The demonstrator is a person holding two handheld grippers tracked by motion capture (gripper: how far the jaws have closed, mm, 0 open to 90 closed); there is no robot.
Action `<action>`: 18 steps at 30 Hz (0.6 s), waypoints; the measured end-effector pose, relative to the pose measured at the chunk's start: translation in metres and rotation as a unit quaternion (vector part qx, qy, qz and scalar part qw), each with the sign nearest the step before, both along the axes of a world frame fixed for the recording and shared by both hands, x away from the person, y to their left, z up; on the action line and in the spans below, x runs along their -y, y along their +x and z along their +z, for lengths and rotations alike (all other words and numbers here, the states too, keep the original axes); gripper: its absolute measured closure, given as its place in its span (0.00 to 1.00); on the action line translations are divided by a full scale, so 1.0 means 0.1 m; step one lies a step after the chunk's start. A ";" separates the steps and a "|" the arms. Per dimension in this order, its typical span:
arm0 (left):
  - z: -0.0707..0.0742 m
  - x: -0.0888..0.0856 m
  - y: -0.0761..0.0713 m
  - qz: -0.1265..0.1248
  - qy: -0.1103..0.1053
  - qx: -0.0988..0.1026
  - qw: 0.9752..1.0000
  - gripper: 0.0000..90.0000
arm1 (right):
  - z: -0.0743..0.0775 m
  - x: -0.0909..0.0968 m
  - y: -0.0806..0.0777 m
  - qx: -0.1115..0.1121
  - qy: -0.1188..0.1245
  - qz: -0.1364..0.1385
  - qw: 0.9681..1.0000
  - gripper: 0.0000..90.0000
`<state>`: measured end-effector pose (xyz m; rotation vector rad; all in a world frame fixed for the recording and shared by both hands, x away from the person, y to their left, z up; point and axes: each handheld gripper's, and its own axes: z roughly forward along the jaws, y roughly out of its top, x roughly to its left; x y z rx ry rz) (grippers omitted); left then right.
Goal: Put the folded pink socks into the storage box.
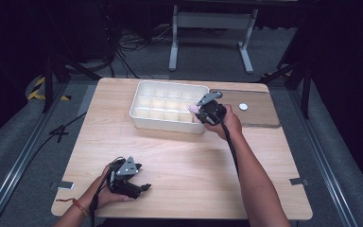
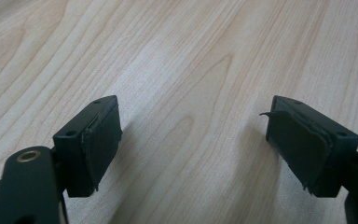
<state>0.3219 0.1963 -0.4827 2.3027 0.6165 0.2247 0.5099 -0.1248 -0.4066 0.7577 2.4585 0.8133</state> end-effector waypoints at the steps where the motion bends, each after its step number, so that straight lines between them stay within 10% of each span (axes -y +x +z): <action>1: 0.00 0.00 0.00 0.000 0.000 0.000 1.000 0.20 | 0.00 0.00 0.03 -0.015 -0.001 -0.002 1.000 0.85; 18: 0.00 0.00 0.00 0.001 -0.002 0.001 1.000 0.20 | 0.02 -0.03 0.27 -0.117 -0.014 -0.018 0.993 0.85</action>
